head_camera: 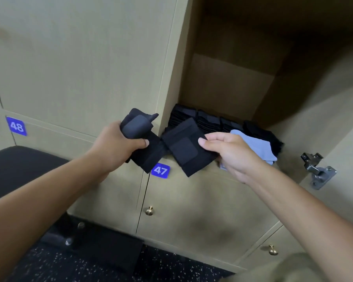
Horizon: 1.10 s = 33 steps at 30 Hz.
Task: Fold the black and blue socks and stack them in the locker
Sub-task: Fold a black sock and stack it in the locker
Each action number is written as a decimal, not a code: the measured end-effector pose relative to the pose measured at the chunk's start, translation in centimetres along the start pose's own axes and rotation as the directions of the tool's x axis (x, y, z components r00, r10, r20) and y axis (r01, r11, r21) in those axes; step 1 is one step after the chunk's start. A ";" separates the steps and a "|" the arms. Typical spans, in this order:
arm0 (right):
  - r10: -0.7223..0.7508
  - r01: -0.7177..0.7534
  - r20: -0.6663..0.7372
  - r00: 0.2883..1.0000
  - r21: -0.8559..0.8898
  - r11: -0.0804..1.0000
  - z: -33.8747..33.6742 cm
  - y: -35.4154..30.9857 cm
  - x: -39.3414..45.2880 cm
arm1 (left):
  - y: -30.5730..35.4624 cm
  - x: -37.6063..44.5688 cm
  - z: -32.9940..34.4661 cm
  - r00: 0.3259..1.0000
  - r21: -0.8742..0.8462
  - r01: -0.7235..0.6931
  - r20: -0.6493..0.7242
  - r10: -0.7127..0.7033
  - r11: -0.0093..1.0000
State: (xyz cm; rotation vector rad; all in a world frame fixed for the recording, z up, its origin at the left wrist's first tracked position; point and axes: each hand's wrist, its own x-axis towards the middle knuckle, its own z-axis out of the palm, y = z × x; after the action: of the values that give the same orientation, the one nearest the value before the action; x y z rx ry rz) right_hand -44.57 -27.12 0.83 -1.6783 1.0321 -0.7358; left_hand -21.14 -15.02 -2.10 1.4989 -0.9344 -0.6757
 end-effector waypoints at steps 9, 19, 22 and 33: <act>-0.063 0.114 -0.322 0.945 0.142 0.983 -0.3 -1.1 3.9 | -0.6 -0.3 0.7 1.000 0.145 -0.015 0.008 0.013 0.989; 0.014 0.026 -0.330 0.944 0.115 0.993 -0.8 -4.7 12.5 | -1.0 0.0 0.7 1.000 0.220 -0.010 -0.013 0.013 0.975; 0.011 0.030 -0.302 0.953 0.131 0.991 -1.0 -4.8 14.9 | -1.0 0.0 0.8 1.000 0.228 -0.022 -0.009 0.024 0.973; 0.059 -0.059 -0.244 0.968 0.004 0.998 -0.2 -3.7 19.6 | -1.8 0.9 1.4 1.000 0.202 -0.007 -0.003 0.007 0.979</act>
State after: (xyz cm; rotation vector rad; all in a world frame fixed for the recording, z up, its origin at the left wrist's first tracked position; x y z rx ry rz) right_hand -34.80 -44.16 4.31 -1.5793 1.2494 -0.9185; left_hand -21.52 -16.53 -3.97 1.6739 -1.0297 -0.5865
